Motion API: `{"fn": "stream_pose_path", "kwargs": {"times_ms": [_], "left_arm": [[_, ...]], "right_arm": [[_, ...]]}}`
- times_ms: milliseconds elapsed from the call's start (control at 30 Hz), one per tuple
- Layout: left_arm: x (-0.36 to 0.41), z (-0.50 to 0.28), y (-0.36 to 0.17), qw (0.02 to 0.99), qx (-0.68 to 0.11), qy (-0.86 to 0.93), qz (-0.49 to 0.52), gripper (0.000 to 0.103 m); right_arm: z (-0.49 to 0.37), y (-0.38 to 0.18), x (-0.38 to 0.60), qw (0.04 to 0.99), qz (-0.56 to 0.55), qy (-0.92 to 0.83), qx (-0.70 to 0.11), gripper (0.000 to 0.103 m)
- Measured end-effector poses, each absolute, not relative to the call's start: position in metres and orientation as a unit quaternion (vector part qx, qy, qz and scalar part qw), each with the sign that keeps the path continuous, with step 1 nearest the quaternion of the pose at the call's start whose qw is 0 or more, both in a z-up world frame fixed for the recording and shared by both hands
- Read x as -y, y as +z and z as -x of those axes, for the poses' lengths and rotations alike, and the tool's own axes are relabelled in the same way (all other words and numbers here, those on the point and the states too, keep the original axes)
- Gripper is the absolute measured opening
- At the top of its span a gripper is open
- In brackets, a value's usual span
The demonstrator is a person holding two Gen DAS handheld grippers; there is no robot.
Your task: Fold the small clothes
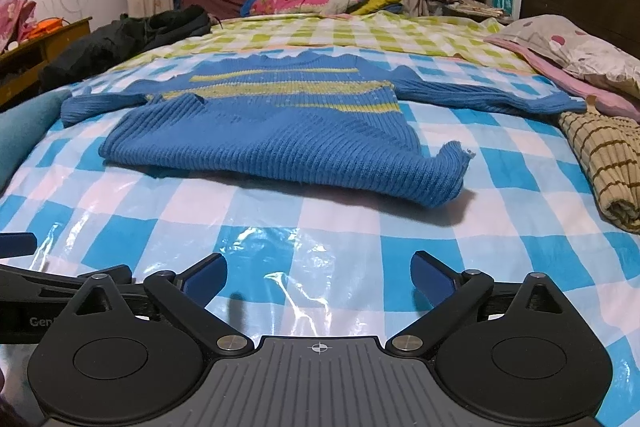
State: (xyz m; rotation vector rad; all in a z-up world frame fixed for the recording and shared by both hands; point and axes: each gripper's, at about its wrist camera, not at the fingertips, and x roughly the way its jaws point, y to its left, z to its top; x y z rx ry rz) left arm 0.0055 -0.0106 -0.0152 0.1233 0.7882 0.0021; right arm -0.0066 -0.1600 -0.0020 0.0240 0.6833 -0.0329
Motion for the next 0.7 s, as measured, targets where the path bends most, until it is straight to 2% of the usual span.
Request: {"fn": "stream_pose_path", "kwargs": {"times_ms": [267, 467, 700], "left_arm": [[0.007, -0.009, -0.018, 0.917, -0.396, -0.001, -0.048, 0.103], [-0.007, -0.01, -0.024, 0.912, -0.41, -0.008, 0.012, 0.103], [-0.007, -0.001, -0.028, 0.921, -0.389, -0.019, 0.004, 0.103]], "right_arm": [[0.006, -0.005, 0.161, 0.94, -0.011, -0.013, -0.342, 0.094], [0.004, -0.006, 0.162, 0.938, -0.012, -0.01, -0.346, 0.091], [0.003, -0.008, 0.164, 0.936, -0.02, -0.004, -0.351, 0.084]]}}
